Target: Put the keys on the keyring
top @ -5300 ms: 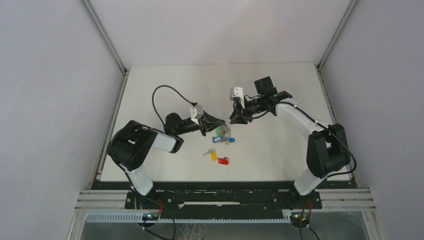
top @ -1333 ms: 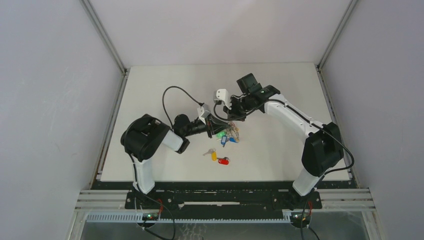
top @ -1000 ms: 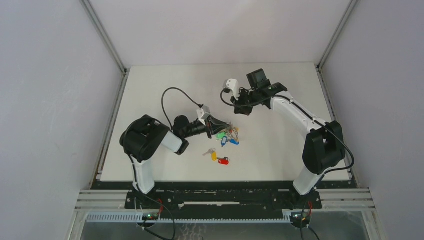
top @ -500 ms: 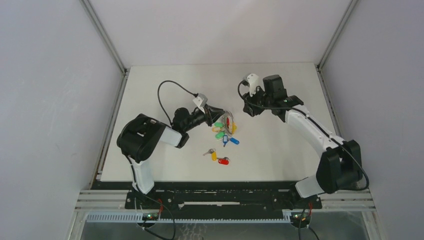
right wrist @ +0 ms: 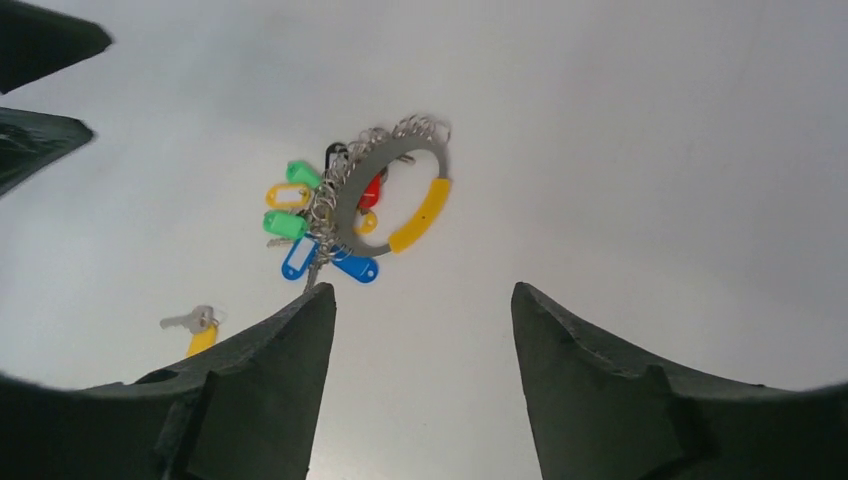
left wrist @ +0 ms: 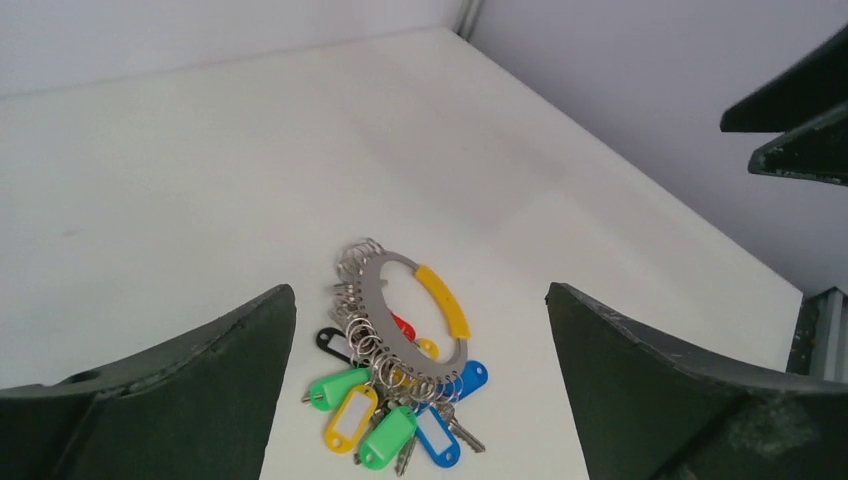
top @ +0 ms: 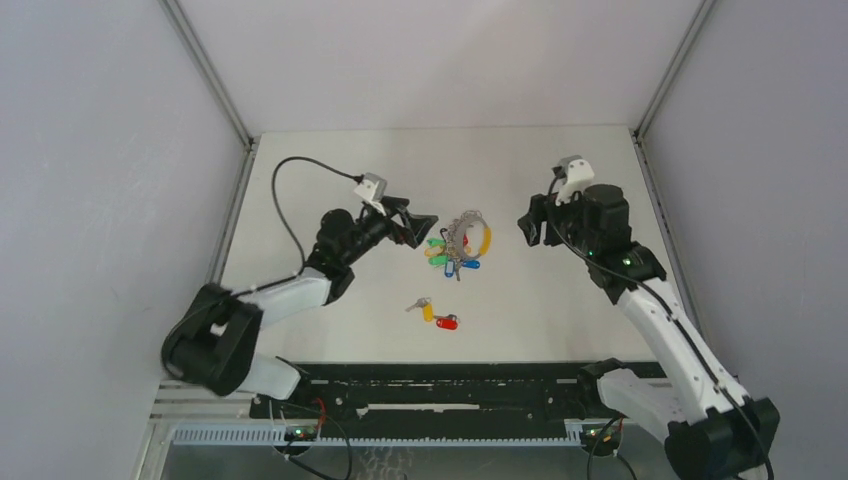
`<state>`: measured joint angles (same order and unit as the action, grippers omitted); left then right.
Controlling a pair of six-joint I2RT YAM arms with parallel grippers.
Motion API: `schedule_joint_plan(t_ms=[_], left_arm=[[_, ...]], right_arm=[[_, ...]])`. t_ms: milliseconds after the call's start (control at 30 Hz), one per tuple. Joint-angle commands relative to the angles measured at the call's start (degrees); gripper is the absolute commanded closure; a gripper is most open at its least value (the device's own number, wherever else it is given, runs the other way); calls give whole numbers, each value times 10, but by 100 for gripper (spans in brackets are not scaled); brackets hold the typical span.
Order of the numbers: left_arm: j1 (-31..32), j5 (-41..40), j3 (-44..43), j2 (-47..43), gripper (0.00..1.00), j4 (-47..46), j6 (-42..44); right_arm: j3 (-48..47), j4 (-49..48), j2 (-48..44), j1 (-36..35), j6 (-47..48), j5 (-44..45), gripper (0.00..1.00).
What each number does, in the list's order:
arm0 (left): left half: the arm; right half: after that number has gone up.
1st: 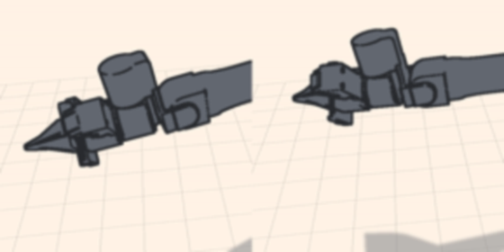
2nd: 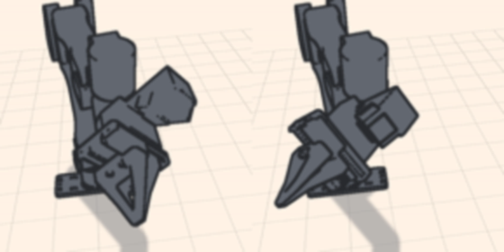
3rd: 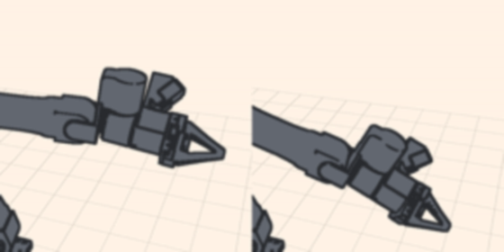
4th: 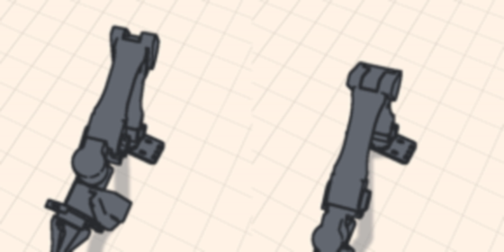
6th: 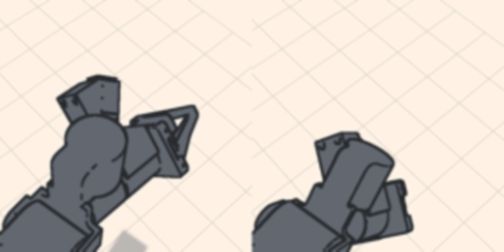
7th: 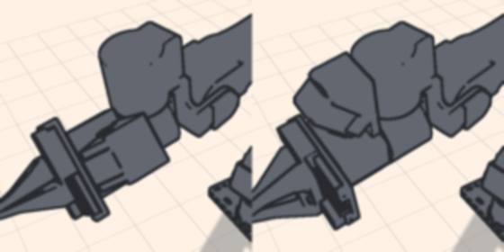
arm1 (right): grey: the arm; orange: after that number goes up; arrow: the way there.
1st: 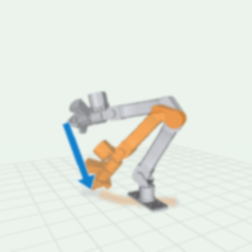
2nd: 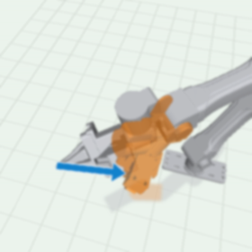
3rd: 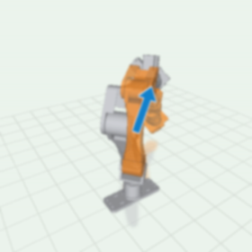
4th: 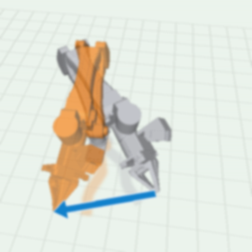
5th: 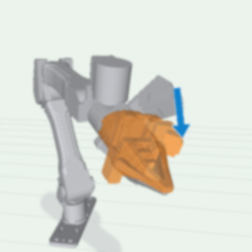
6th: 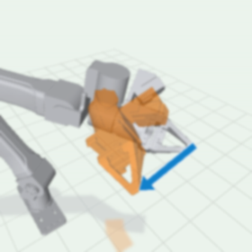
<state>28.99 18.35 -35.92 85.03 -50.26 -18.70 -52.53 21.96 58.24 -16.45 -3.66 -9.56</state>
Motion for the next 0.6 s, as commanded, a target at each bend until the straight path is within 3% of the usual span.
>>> schedule_joint_plan(t_ms=[0, 67, 100, 133, 333, 433, 567], left_arm=[[-9, -68, 17, -139, 0, 160, 17], [-9, -113, 19, -200, 0, 237, 17], [-9, -141, 19, -229, 0, 272, 14], [-9, -169, 19, -258, 0, 307, 8], [-9, -331, -1, -406, 0, 501, -81], [-9, -331, -50, -462, 0, 625, -66], [-9, -358, -90, -527, 0, 713, -53]], right_arm=[[14, 12, -93, 16, -69, 48, 30], [25, 21, -136, 23, -85, 66, 21], [30, 25, -165, 26, -94, 76, 8], [34, 29, -187, 28, -98, 86, 1], [42, 77, -286, 35, -97, 171, 0], [46, 98, -329, 35, -91, 219, 0], [59, 107, -387, 35, -86, 242, 0]])
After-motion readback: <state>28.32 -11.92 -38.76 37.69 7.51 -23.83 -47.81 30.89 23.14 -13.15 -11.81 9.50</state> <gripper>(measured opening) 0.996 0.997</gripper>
